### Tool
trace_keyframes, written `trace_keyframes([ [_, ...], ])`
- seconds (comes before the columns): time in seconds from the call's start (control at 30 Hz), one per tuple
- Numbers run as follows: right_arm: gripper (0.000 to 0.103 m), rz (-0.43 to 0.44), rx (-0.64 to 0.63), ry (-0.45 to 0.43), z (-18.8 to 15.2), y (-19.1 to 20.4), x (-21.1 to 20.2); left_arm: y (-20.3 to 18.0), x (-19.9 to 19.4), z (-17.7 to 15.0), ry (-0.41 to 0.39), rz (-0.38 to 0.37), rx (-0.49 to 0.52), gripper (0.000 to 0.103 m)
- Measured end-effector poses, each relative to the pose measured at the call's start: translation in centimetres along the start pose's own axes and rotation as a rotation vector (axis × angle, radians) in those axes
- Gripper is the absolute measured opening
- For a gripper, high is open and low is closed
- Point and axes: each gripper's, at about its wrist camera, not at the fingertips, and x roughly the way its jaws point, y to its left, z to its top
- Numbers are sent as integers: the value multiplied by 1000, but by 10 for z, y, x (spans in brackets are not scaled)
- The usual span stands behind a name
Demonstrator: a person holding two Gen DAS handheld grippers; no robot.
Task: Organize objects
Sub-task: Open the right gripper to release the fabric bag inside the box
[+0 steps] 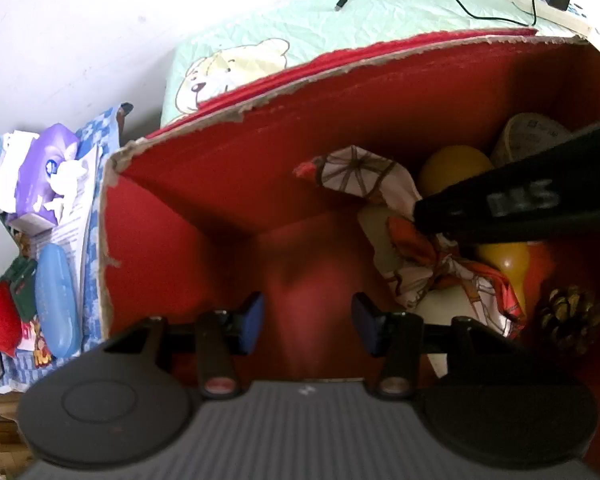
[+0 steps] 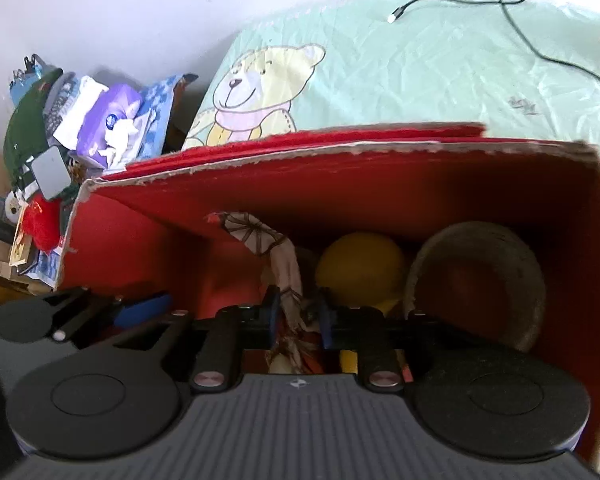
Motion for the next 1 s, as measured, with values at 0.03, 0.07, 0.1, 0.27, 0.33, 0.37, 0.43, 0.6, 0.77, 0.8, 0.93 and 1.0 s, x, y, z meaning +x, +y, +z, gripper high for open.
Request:
trace_keyframes([
  [0.03,24,-10,-10,-12,-3,-2,-4,0,0,0,0,0,0,53],
  [0.07,24,-21,-19,-24,-6,-3,-7,0,1,1,0,0,1,53],
  [0.1,24,-40,-33,-39,-9,-4,-9,0,1,1,1,1,1,53],
  [0.27,25,-71,-36,-75,-17,-11,-11,-6,-1,0,3,4,2,53],
  [0.33,25,-79,-31,-107,-17,-12,-13,-7,-1,1,5,8,3,53],
  [0.37,25,-79,-34,-112,-17,-11,-13,-8,-1,1,5,7,2,53],
  [0.43,25,-87,-36,-126,-17,-11,-12,-9,-2,1,4,8,1,52],
  [0.6,24,-83,12,-134,-15,-18,-10,-8,-1,2,-4,17,-2,51],
  [0.77,25,-105,-2,-149,-17,-13,-11,-13,-3,10,-29,36,1,50],
  [0.8,25,-108,-8,-151,-18,-12,-11,-13,-3,10,-35,40,1,50],
  [0.93,25,-114,-38,-145,-17,-9,-9,-17,-5,11,-52,55,5,50],
  [1.0,24,-119,-51,-143,-17,-7,-8,-19,-4,12,-51,61,7,50],
])
